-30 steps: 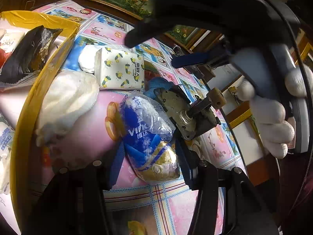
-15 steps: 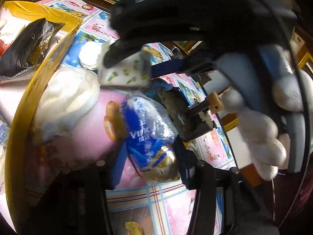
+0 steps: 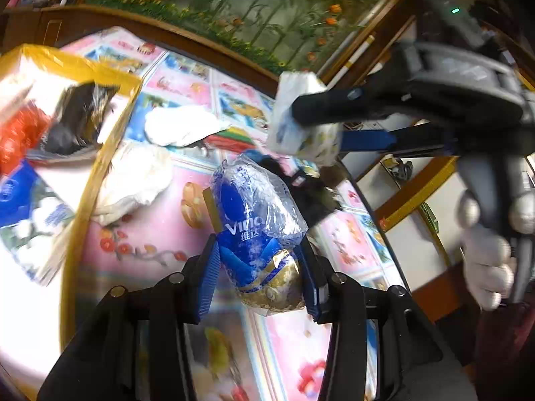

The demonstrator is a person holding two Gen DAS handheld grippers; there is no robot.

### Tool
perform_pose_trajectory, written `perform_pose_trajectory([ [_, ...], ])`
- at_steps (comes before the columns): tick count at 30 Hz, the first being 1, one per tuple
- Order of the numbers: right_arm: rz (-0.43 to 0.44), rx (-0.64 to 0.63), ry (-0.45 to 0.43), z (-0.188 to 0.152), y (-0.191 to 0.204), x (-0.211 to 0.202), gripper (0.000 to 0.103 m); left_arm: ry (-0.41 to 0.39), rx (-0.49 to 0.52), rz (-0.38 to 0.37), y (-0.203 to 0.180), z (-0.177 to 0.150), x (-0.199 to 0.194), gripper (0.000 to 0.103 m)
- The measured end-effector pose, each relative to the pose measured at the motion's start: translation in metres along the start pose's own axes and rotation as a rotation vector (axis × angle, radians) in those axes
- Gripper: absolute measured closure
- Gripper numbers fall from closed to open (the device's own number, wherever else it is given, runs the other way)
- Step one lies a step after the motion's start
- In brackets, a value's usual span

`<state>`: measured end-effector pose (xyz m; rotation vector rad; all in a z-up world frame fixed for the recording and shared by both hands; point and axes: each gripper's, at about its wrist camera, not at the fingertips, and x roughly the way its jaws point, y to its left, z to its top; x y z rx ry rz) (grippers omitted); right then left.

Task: Organize soft objects
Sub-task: 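Carry the Vinda bag and lemon-print pack into the box and open both tools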

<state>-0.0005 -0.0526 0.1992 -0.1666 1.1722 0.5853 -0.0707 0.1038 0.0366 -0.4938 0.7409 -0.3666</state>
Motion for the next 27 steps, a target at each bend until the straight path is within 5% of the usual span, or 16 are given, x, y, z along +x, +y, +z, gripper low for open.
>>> perform_pose_trajectory([
  [6, 0.069, -0.017, -0.021, -0.027, 0.010, -0.026, 0.035, -0.055, 0.021, 0.040, 0.000, 0.003, -0.057, 0.062],
  [17, 0.261, -0.120, 0.034, -0.045, 0.081, 0.000, 0.035, -0.051, -0.062, 0.350, 0.093, 0.005, -0.124, 0.061],
  [23, 0.324, -0.141, 0.109, -0.047, 0.115, 0.033, 0.034, 0.000, -0.121, 0.389, 0.122, 0.008, -0.106, 0.060],
  [27, 0.352, -0.133, 0.160, -0.044, 0.123, 0.054, 0.031, -0.027, -0.154, 0.329, 0.129, 0.006, -0.119, 0.046],
])
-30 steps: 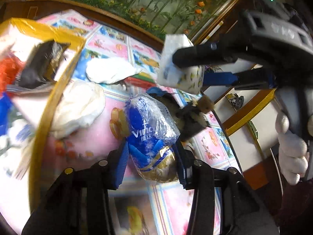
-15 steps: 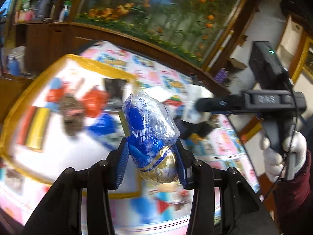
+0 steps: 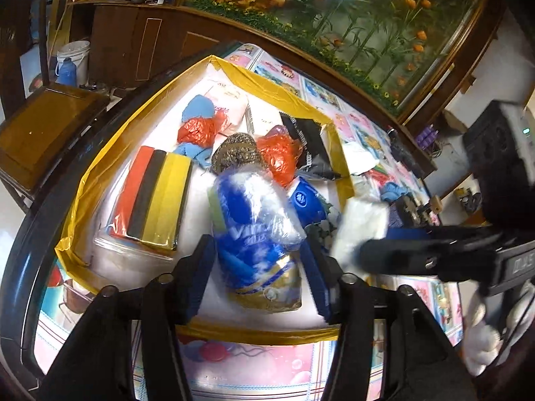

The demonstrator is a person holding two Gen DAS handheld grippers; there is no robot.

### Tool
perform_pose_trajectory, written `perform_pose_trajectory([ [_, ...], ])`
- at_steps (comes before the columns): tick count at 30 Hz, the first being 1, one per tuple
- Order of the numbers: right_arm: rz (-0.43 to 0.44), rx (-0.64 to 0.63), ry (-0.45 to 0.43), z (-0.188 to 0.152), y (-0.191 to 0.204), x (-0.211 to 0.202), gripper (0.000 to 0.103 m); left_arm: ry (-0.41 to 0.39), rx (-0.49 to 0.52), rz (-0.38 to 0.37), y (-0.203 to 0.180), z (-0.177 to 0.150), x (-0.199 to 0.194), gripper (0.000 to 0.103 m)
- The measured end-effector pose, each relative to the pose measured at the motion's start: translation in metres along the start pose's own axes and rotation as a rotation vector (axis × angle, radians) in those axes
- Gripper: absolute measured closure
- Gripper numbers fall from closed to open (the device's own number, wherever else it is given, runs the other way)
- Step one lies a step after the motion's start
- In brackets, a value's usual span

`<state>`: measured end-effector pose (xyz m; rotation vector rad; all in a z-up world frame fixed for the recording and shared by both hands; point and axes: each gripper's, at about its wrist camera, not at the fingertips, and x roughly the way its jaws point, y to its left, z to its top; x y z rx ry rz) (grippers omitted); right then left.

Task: Organize soft objects
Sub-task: 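Carry the Vinda bag and lemon-print pack into the box and open both tools, then move both tools back toward the cloths beside the motors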

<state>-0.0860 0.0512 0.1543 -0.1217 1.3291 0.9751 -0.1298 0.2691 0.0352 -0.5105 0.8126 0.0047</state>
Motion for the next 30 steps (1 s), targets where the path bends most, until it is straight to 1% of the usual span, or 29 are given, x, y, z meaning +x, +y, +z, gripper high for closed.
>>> perform_pose_trajectory([
  [2, 0.021, 0.031, 0.012, 0.003, -0.006, 0.009, 0.028, -0.017, -0.013, 0.002, 0.004, 0.000, -0.007, 0.043],
  [4, 0.033, 0.060, 0.007, 0.007, -0.011, 0.014, 0.028, -0.020, -0.048, -0.019, 0.010, 0.001, -0.009, 0.043],
  [8, 0.056, 0.102, -0.024, 0.008, -0.022, 0.008, 0.025, -0.044, -0.086, -0.041, 0.015, -0.001, -0.018, 0.042],
  [9, 0.069, 0.110, -0.024, 0.008, -0.024, 0.008, 0.022, -0.056, -0.096, -0.046, 0.016, -0.002, -0.022, 0.042],
  [12, 0.113, 0.127, 0.006, 0.008, -0.024, 0.018, 0.018, -0.095, -0.126, -0.061, 0.020, -0.005, -0.036, 0.042],
  [14, 0.128, 0.134, 0.030, 0.010, -0.021, 0.028, 0.015, -0.127, -0.144, -0.052, 0.021, -0.008, -0.045, 0.042],
  [15, 0.138, 0.147, 0.051, 0.012, -0.021, 0.036, 0.015, -0.136, -0.146, -0.047, 0.021, -0.009, -0.047, 0.040],
  [16, 0.143, 0.154, 0.052, 0.015, -0.020, 0.041, 0.015, -0.143, -0.146, -0.041, 0.020, -0.009, -0.050, 0.038],
  [19, 0.083, 0.158, 0.055, 0.029, -0.018, 0.053, 0.016, -0.153, -0.126, -0.022, 0.015, -0.012, -0.054, 0.038],
  [21, 0.071, 0.175, 0.061, 0.039, -0.021, 0.063, 0.014, -0.156, -0.107, -0.009, 0.011, -0.013, -0.055, 0.038],
  [22, 0.062, 0.176, 0.050, 0.043, -0.021, 0.064, 0.014, -0.159, -0.099, -0.002, 0.009, -0.013, -0.055, 0.038],
  [26, -0.078, 0.157, -0.017, 0.059, -0.016, 0.066, 0.016, -0.158, -0.077, 0.008, 0.002, -0.015, -0.053, 0.038],
  [28, -0.078, 0.148, -0.052, 0.060, -0.015, 0.058, 0.017, -0.158, -0.064, 0.013, -0.001, -0.017, -0.054, 0.038],
  [30, -0.061, 0.135, -0.107, 0.052, -0.013, 0.038, 0.017, -0.162, -0.052, 0.023, -0.004, -0.019, -0.055, 0.038],
])
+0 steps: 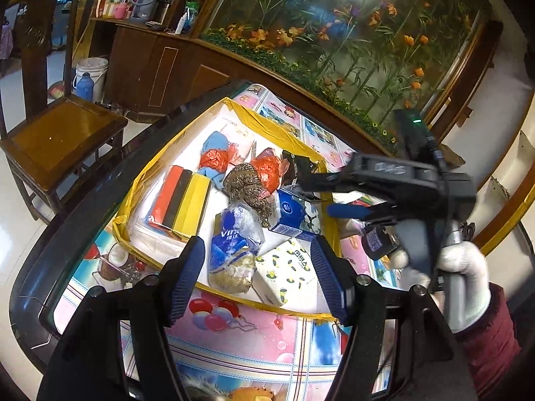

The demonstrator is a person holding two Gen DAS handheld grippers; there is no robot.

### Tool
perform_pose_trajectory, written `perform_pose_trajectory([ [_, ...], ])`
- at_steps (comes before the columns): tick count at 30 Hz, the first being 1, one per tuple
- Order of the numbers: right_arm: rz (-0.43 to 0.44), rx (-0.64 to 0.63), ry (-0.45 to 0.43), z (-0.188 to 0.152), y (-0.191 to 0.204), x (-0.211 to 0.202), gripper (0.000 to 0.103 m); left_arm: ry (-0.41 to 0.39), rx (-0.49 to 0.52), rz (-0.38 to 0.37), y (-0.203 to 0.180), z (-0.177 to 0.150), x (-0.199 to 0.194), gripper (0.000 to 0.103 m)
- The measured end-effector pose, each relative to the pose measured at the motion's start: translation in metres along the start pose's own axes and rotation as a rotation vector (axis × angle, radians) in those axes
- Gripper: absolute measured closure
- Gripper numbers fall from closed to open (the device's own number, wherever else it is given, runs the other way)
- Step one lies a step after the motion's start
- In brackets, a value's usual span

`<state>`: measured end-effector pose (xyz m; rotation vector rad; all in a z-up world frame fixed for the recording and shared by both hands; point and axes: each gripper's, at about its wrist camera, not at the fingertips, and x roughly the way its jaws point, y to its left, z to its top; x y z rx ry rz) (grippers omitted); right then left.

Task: Organize soft objects
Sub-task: 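Move both tools back toward the cloths beside the motors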

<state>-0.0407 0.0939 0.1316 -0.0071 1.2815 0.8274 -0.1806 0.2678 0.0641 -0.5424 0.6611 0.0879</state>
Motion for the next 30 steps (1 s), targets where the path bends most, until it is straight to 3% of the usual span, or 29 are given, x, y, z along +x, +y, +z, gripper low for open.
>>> perform_pose_trajectory([
  [6, -0.083, -0.115, -0.267, -0.048, -0.005, -0.100, 0.016, -0.001, 0.021, -0.015, -0.014, -0.008, -0.004, 0.038],
  [8, -0.181, -0.170, -0.376, -0.074, -0.013, -0.136, 0.012, 0.011, 0.027, -0.036, -0.021, -0.011, -0.003, 0.038],
  [9, -0.240, -0.196, -0.425, -0.087, -0.018, -0.150, 0.004, 0.022, 0.033, -0.050, -0.026, -0.014, -0.001, 0.038],
  [11, -0.336, -0.225, -0.482, -0.108, -0.034, -0.166, 0.001, 0.037, 0.042, -0.067, -0.035, -0.018, 0.001, 0.038],
  [14, -0.390, -0.152, -0.456, -0.131, -0.070, -0.174, 0.001, 0.070, 0.074, -0.084, -0.052, -0.027, 0.008, 0.038],
  [20, -0.301, 0.081, -0.415, -0.159, -0.144, -0.174, 0.001, 0.129, 0.207, -0.074, -0.094, -0.039, 0.020, 0.038],
  [26, -0.236, 0.145, -0.416, -0.165, -0.180, -0.174, 0.001, 0.188, 0.395, -0.024, -0.141, -0.037, 0.043, 0.038],
  [30, -0.202, 0.168, -0.418, -0.157, -0.205, -0.178, 0.001, 0.226, 0.521, 0.017, -0.168, -0.025, 0.079, 0.038],
])
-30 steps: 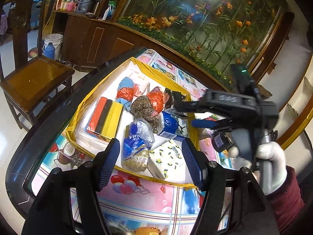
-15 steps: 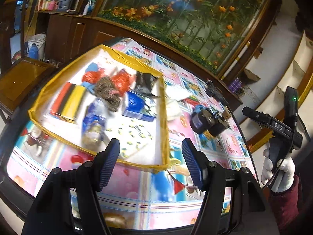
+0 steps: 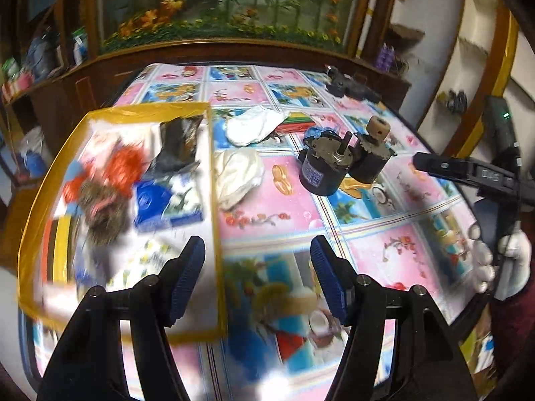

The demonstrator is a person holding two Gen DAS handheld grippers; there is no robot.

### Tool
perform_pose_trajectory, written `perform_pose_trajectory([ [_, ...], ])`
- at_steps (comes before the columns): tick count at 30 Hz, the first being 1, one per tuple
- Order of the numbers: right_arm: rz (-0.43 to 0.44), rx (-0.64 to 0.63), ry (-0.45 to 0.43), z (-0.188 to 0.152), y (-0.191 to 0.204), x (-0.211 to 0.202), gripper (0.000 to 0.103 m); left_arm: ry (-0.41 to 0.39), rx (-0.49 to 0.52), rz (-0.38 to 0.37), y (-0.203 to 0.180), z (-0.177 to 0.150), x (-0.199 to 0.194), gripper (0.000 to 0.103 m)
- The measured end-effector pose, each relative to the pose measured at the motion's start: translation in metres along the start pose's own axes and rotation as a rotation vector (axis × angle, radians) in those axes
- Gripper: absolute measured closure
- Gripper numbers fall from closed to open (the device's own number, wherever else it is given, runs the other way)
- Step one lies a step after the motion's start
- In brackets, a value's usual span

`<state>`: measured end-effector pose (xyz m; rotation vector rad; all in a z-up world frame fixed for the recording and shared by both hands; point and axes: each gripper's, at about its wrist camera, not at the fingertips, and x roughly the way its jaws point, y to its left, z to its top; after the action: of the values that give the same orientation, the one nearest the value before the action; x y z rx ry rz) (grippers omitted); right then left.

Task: Organize soft objects
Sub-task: 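Move both tools back toward the cloths beside the motors, then grasp the white cloth with the left tool while the right tool grasps the blue knit cloth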

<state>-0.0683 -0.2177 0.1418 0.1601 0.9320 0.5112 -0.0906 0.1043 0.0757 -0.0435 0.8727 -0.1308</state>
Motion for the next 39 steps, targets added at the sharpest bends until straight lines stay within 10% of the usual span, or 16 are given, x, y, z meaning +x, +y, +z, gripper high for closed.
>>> perform_pose_trajectory([
  [16, 0.002, 0.070, 0.024, 0.018, -0.048, 0.002, 0.001, 0.227, 0.379, 0.080, -0.025, 0.060, 0.124, 0.039],
  [21, 0.010, 0.057, 0.039, 0.035, -0.044, 0.008, 0.001, 0.242, 0.332, 0.076, -0.013, 0.061, 0.128, 0.086],
  [39, 0.038, -0.052, 0.332, 0.136, 0.071, 0.122, 0.001, 0.051, 0.062, -0.145, 0.016, 0.062, 0.064, 0.091],
])
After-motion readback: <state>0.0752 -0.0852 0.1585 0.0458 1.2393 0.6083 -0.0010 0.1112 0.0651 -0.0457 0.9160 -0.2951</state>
